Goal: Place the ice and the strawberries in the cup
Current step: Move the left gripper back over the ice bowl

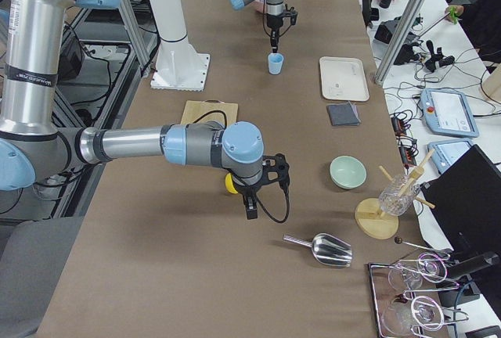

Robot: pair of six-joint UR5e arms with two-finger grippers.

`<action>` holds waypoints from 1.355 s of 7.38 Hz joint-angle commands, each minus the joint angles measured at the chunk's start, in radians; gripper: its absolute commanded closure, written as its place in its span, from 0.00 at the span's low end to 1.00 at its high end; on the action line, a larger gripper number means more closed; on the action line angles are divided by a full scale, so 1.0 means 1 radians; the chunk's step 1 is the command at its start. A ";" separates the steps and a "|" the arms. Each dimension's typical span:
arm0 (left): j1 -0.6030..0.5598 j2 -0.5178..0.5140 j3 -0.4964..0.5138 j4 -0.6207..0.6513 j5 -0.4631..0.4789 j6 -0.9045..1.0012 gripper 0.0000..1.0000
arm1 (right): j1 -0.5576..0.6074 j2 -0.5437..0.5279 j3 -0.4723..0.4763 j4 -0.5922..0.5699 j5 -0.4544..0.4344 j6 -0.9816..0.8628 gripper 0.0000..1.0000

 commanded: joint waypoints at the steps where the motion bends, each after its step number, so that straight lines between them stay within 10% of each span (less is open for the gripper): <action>1: 0.002 0.007 0.007 -0.006 0.003 0.007 0.29 | 0.001 -0.001 0.000 0.000 0.000 0.000 0.00; 2: 0.002 0.007 0.001 -0.005 0.009 0.005 0.04 | 0.001 -0.001 0.000 -0.001 0.000 0.000 0.00; 4: -0.024 0.019 -0.040 0.009 0.008 0.029 0.07 | 0.000 -0.001 0.002 -0.001 0.000 0.000 0.00; 10: -0.295 0.521 -0.321 -0.002 -0.074 0.809 0.10 | 0.000 -0.004 0.000 -0.001 0.000 0.000 0.00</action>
